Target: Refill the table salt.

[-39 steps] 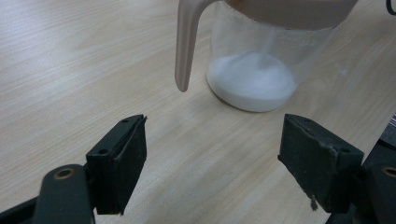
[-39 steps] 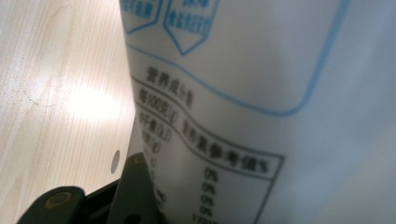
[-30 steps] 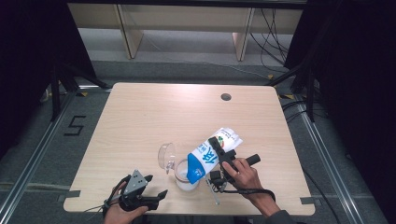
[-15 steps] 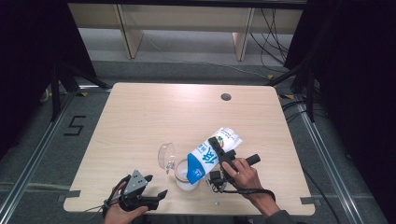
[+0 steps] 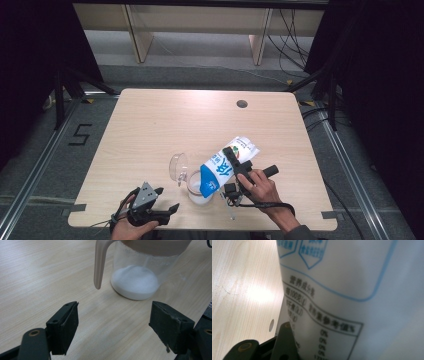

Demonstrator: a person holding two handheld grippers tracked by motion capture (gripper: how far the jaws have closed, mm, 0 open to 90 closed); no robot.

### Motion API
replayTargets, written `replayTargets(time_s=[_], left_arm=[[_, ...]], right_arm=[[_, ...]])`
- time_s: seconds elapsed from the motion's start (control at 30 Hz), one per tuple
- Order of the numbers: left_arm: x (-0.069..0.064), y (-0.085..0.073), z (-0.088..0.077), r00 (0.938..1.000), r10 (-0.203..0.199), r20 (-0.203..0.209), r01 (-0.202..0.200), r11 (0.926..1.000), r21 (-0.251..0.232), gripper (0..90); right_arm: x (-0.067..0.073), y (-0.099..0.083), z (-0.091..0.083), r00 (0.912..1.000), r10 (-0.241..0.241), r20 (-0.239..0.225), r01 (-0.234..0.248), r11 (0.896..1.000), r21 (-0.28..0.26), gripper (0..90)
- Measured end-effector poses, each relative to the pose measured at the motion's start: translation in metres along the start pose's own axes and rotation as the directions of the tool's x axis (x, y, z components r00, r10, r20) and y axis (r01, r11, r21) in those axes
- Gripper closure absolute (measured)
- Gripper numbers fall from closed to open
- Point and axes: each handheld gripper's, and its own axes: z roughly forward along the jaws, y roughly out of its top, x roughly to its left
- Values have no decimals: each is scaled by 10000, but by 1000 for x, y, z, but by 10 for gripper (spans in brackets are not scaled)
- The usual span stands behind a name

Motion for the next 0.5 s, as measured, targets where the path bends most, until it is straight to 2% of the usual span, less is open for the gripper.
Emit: replayTargets(time_s=[0.5], left_arm=[[0,0,0,10000,18,2,-18,10000,0,228]], right_arm=[[0,0,0,10000,9,47,-9,10000,20,619]])
